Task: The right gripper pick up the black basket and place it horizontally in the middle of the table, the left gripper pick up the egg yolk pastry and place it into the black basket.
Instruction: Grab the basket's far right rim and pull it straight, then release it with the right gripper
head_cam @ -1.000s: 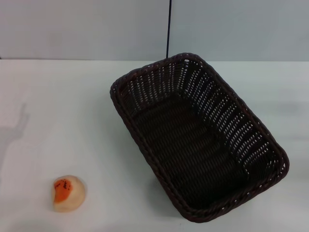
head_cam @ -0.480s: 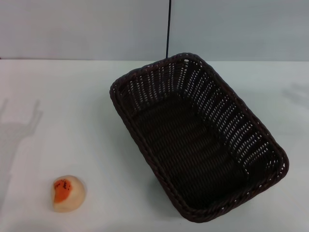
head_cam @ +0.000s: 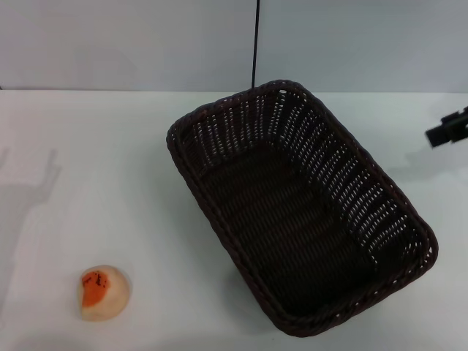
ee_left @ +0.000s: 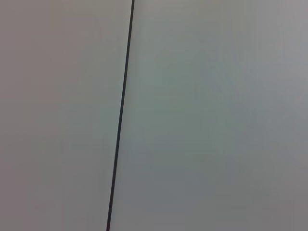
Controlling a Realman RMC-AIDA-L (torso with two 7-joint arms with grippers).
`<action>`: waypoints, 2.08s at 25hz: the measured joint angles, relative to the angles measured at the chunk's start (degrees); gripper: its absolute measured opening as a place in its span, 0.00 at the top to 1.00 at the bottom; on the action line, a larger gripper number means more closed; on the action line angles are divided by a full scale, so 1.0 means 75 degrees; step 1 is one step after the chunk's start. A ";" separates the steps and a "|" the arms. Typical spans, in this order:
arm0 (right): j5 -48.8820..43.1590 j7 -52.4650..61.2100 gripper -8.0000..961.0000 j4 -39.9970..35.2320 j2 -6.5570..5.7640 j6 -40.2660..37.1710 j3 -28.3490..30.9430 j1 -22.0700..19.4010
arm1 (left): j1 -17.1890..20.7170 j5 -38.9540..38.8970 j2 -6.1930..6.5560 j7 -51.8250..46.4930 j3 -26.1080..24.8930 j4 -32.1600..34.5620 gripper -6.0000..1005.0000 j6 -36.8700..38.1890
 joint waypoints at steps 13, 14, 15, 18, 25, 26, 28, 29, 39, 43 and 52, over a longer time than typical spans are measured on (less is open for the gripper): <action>-0.0528 0.0058 0.24 0.0405 0.0477 0.0817 -0.1199 0.0146 | 0.0133 0.0018 -0.0005 -0.0022 0.0058 0.0000 0.21 -0.0047; -0.0528 0.0058 0.25 0.0405 0.0477 0.0817 -0.1199 0.0146 | 0.0133 0.0016 -0.0007 -0.0022 0.0057 0.0000 0.21 -0.0047; -0.0526 0.0054 0.25 0.0488 0.0493 0.0857 -0.1204 0.0167 | 0.0133 0.0012 -0.0009 -0.0023 0.0054 -0.0003 0.21 -0.0048; -0.0526 0.0001 0.26 0.0882 0.0566 0.1051 -0.1234 0.0275 | 0.0127 0.0004 -0.0013 -0.0022 0.0051 -0.0006 0.21 -0.0049; -0.0517 -0.0017 0.30 0.1450 0.0679 0.1480 -0.1334 0.0415 | 0.0051 0.0002 -0.0012 -0.0023 0.0056 -0.0011 0.21 -0.0137; -0.0516 -0.0017 0.30 0.1551 0.0696 0.1554 -0.1356 0.0435 | 0.0033 0.0003 -0.0015 -0.0023 0.0057 -0.0011 0.21 -0.0184; -0.0521 -0.0019 0.31 0.1981 0.0729 0.1760 -0.1488 0.0547 | 0.0016 0.0001 -0.0022 -0.0022 0.0037 -0.0011 0.21 -0.0339; -0.0521 -0.0019 0.31 0.1981 0.0729 0.1760 -0.1488 0.0547 | 0.0016 0.0001 -0.0023 -0.0023 0.0033 -0.0011 0.21 -0.0360; -0.0537 -0.0017 0.47 0.2291 0.0727 0.1768 -0.1541 0.0700 | -0.0032 0.0000 -0.0020 -0.0022 0.0036 -0.0011 0.22 -0.0521; -0.0529 0.0018 0.62 0.2286 0.0708 0.1691 -0.1483 0.0703 | -0.0021 0.0002 -0.0019 -0.0022 0.0058 -0.0011 0.22 -0.0541; -0.0008 0.0003 0.79 0.2256 0.0599 0.1456 -0.1066 0.0566 | 0.0016 0.0000 -0.0019 -0.0022 0.0058 -0.0011 0.22 -0.0520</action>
